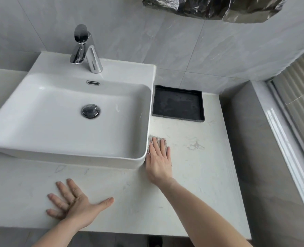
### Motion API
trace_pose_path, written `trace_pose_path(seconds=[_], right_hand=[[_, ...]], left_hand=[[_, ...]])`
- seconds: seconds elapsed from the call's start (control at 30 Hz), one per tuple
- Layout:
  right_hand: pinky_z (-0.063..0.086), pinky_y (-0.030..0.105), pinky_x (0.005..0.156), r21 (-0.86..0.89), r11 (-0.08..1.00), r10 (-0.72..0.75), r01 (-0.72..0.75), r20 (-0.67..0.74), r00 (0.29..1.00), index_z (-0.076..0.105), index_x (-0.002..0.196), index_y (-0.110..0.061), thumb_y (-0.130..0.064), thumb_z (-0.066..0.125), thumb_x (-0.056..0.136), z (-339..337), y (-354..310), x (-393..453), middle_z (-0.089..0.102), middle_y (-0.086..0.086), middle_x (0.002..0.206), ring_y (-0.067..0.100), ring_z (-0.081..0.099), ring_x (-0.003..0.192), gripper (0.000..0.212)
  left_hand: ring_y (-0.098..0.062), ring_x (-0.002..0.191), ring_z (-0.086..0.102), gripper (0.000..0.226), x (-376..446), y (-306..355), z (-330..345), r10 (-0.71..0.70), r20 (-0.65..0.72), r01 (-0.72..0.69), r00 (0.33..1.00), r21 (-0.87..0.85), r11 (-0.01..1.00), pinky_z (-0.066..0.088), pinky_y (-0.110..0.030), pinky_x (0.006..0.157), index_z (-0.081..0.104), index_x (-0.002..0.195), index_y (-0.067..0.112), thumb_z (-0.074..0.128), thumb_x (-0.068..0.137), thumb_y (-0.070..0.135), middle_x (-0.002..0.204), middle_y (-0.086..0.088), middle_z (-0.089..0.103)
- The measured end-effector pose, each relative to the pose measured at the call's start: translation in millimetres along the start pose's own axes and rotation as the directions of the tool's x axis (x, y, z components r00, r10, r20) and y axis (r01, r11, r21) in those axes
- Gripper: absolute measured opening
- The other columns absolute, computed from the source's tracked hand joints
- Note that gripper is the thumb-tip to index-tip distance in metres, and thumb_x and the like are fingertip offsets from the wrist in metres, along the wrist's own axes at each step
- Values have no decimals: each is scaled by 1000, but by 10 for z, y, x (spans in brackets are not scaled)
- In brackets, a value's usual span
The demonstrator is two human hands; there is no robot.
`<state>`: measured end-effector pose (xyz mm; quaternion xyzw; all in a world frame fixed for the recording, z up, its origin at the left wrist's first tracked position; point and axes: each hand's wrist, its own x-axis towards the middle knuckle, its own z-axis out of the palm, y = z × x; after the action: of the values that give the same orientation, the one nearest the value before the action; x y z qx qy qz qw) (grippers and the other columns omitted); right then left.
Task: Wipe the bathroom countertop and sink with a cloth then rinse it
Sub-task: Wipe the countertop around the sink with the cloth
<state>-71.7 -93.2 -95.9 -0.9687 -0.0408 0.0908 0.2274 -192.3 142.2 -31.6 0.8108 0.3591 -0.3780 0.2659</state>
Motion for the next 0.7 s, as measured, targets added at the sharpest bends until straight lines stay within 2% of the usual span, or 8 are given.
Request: trace_pose_path(seconds=[0.07,0.17,0.33,0.43,0.53,0.6,0.7], right_hand=[[-6,45,130,-58,998,-16,15,-2,1000,9,166,-31,-40,22,109,32,81,-104,-5,-14,172,17,-14,159,59],[-5,43,130,-101,994,-31,28,-29,999,11,165,-33,-41,27,108,-104,452,-260,-4,-13,172,16,-12,160,60],[1,42,130,-41,960,268,-278,-171,948,22,164,-30,-37,33,109,-613,1493,-489,9,-9,173,19,-1,161,57],[19,42,128,78,908,418,-411,-226,880,36,160,-26,-27,34,110,-992,1968,-663,25,-6,170,20,17,159,49],[43,49,111,208,801,599,-562,-261,757,44,154,-32,-32,33,110,-1199,2041,-725,50,-2,157,33,50,140,45],[45,48,110,257,816,577,-518,-310,756,46,153,-29,-33,32,111,-1189,1847,-663,55,0,153,35,54,136,44],[43,40,113,331,905,383,-267,-361,850,51,148,-25,-26,35,111,-981,1359,-500,55,-2,152,24,53,139,40]], left_hand=[[-39,140,-45,178,17,-11,15,5,-3,-5,1000,6,1000,-15,-66,114,-42,147,20,61,27,101,146,-4,-58],[-39,141,-45,179,28,-21,23,9,-7,-9,1000,9,1000,-15,-66,114,-41,148,21,61,26,102,147,-3,-58],[-40,141,-44,179,14,-15,21,9,-3,-9,1000,14,1000,-14,-67,114,-40,149,20,61,26,102,149,-5,-55],[-40,141,-45,180,16,-27,22,9,3,-9,1000,12,1000,-14,-67,114,-40,148,20,59,23,103,148,-4,-56],[-39,141,-45,180,4,-34,15,18,3,-18,1000,-1,1000,-15,-67,114,-40,149,21,60,23,102,147,-3,-57],[-39,140,-45,180,-1,-38,12,20,6,-20,1000,-3,1000,-15,-66,114,-40,149,21,60,22,102,146,-2,-58],[-39,141,-45,180,-11,-37,10,12,10,-12,1000,-2,1000,-15,-66,114,-40,148,21,58,22,103,147,-2,-58]])
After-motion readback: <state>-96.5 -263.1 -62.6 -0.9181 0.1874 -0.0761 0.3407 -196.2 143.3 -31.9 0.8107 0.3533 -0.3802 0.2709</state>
